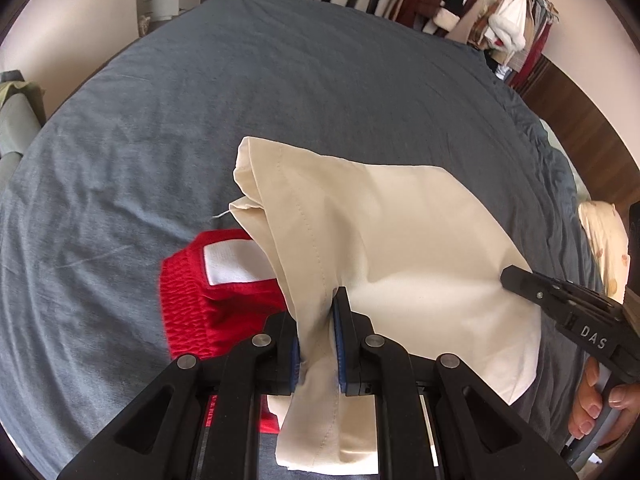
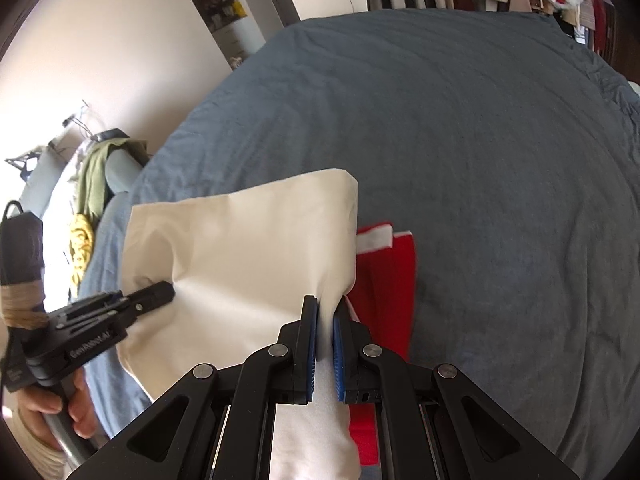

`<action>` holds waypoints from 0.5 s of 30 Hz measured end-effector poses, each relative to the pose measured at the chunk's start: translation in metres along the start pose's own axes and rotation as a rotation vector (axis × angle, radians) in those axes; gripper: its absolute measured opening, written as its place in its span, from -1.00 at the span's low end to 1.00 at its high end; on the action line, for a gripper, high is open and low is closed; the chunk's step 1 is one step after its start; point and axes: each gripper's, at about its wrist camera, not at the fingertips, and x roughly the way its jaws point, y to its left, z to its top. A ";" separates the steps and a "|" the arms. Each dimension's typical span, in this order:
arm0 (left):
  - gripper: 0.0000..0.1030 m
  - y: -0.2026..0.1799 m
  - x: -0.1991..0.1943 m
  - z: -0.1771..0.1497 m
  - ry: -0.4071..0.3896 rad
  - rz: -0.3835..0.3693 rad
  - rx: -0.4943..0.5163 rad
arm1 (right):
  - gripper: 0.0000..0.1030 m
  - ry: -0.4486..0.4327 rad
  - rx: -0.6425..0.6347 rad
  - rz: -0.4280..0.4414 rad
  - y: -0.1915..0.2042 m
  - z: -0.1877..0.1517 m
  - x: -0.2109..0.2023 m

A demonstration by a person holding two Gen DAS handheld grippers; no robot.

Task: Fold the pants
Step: 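Lower the beige shorts onto the red shorts and open both grippers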

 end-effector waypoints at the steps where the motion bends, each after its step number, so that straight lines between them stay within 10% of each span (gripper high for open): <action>1: -0.71 -0.001 0.001 0.000 0.003 -0.003 0.006 | -0.84 0.002 -0.002 -0.006 0.003 0.002 0.003; 15: -0.38 0.015 0.001 -0.014 0.049 0.147 0.008 | -0.66 0.060 0.032 -0.161 -0.014 -0.015 0.015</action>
